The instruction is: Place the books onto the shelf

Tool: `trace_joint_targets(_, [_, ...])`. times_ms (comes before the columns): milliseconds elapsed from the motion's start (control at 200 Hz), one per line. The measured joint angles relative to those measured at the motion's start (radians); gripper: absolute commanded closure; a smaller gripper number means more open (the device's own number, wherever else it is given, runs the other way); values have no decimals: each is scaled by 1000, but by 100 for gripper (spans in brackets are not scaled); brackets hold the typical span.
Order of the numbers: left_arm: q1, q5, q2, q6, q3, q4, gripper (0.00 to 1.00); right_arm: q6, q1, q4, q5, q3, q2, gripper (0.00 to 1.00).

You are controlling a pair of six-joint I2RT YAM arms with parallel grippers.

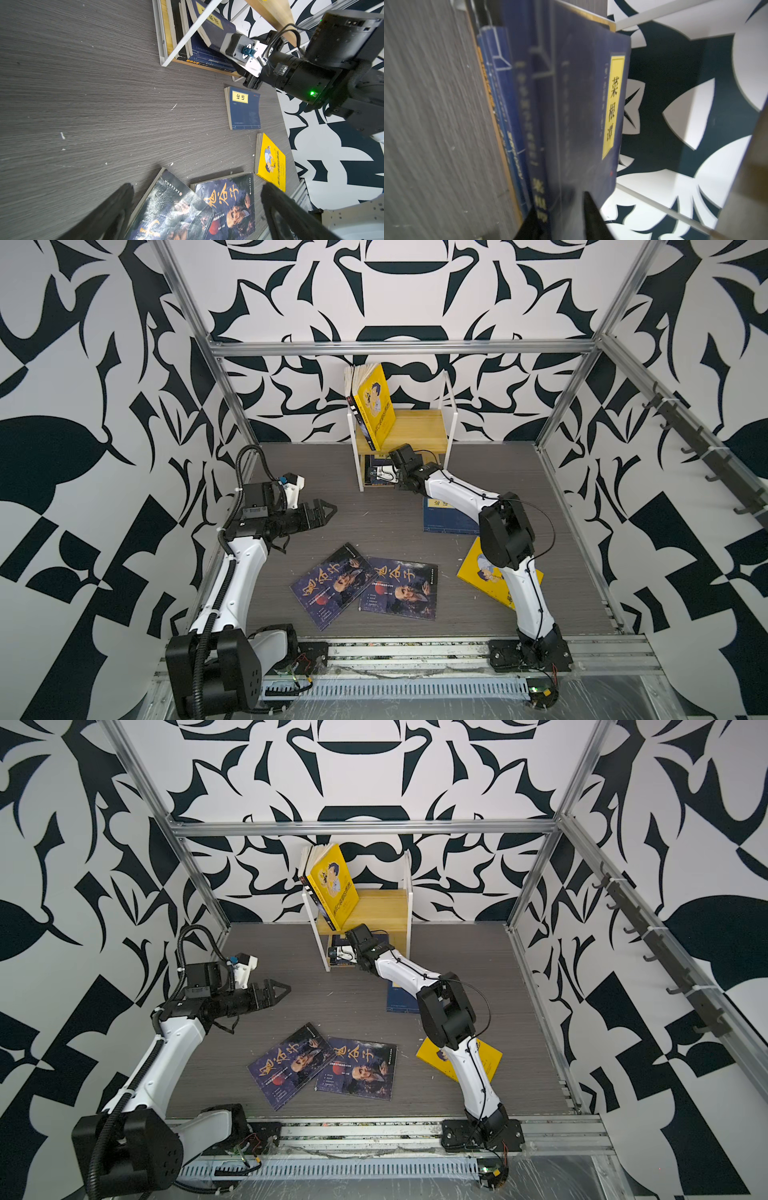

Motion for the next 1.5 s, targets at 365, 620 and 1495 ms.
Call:
trace_joint_targets(365, [-3,0,0,8,0,0,0,18,0,-133,-108,-26,-62,42])
trace_joint_targets(620, [-6,-3,0,12,0,0,0,56,-26,-161,-169,-77,-182,41])
trace_joint_targets(1495, [-5,-11,7,23,4,-15,0,163,-77,-139,-243,-18,-36,59])
